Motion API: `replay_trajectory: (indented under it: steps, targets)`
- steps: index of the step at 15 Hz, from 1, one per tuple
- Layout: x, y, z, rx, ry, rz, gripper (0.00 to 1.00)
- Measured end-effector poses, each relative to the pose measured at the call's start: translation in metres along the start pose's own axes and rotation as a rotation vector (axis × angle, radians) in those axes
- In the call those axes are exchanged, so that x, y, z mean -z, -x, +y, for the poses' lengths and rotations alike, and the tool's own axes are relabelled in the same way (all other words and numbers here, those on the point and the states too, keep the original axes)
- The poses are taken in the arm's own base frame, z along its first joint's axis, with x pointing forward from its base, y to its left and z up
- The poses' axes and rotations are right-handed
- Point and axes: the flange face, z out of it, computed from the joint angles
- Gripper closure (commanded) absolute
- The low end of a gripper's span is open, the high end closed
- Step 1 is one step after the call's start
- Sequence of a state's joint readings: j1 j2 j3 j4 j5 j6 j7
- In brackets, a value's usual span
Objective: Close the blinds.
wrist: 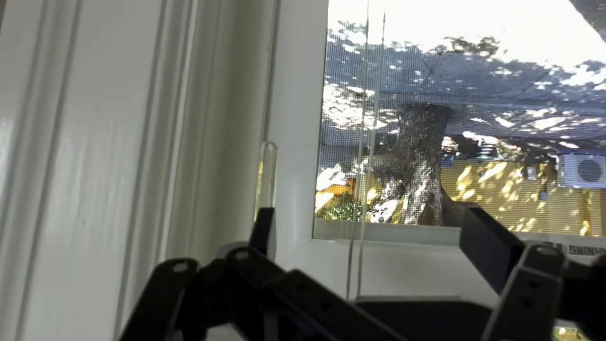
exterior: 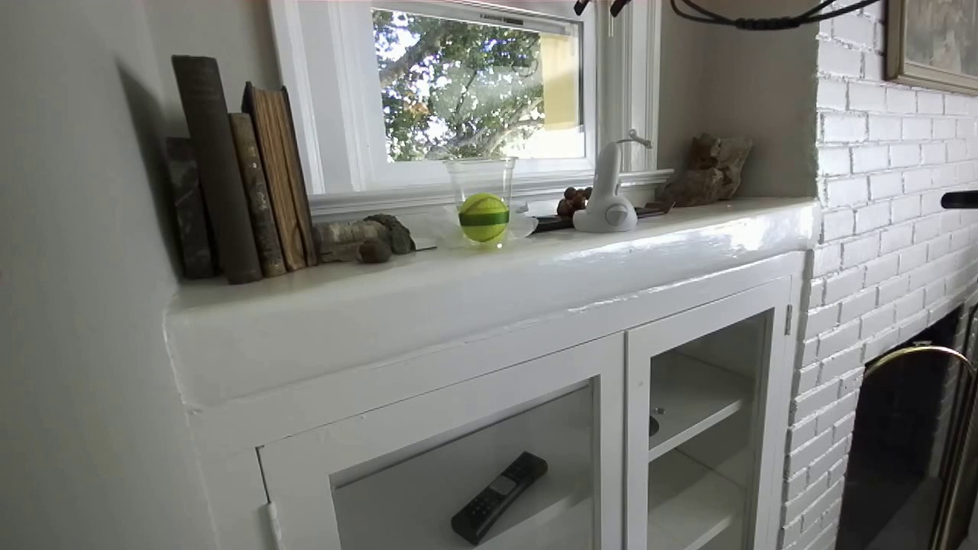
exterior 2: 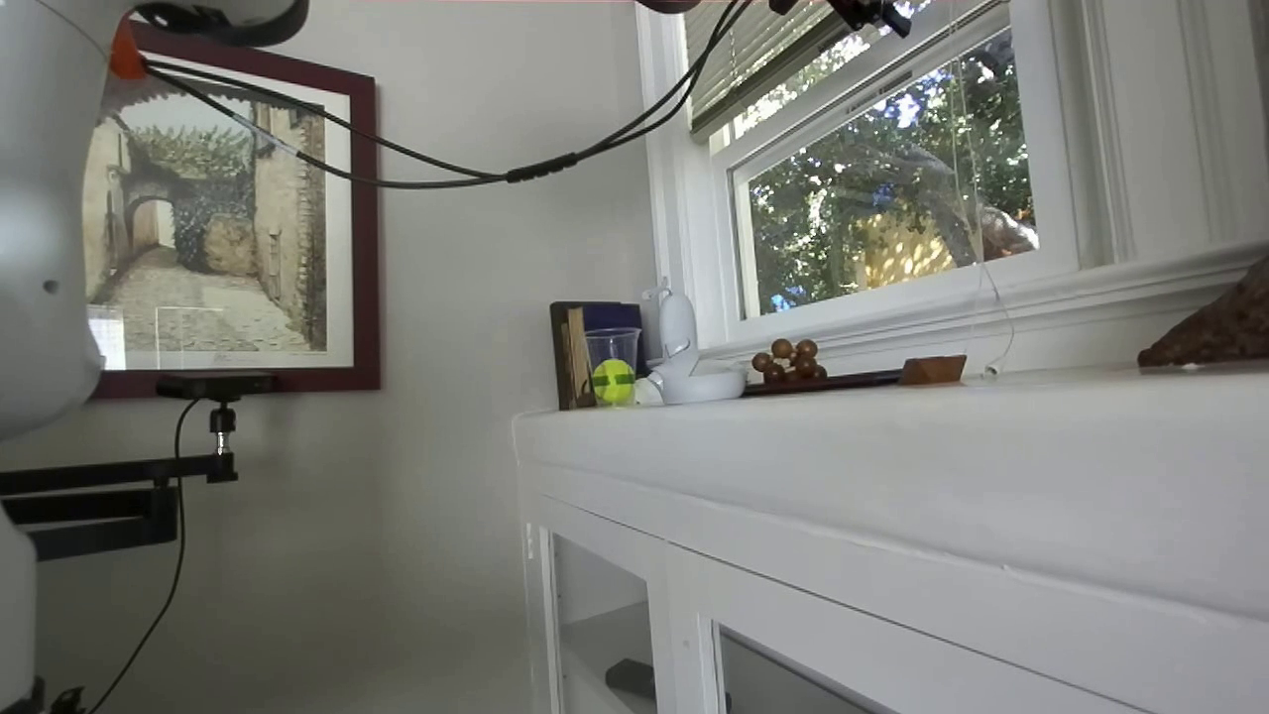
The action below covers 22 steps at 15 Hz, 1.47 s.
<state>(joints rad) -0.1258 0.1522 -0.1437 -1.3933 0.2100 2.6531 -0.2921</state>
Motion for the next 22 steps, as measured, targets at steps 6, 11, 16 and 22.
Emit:
replay_trajectory:
  steps: [6,11,16,22]
  targets:
    - [-0.008,-0.008,-0.009,0.011,-0.008,0.019,0.7]
    - [-0.009,-0.014,-0.012,0.018,-0.01,0.031,1.0]
    - [-0.006,-0.017,-0.01,0.022,-0.003,0.037,1.0]
    - [-0.007,-0.017,-0.015,0.03,-0.011,0.022,1.0]
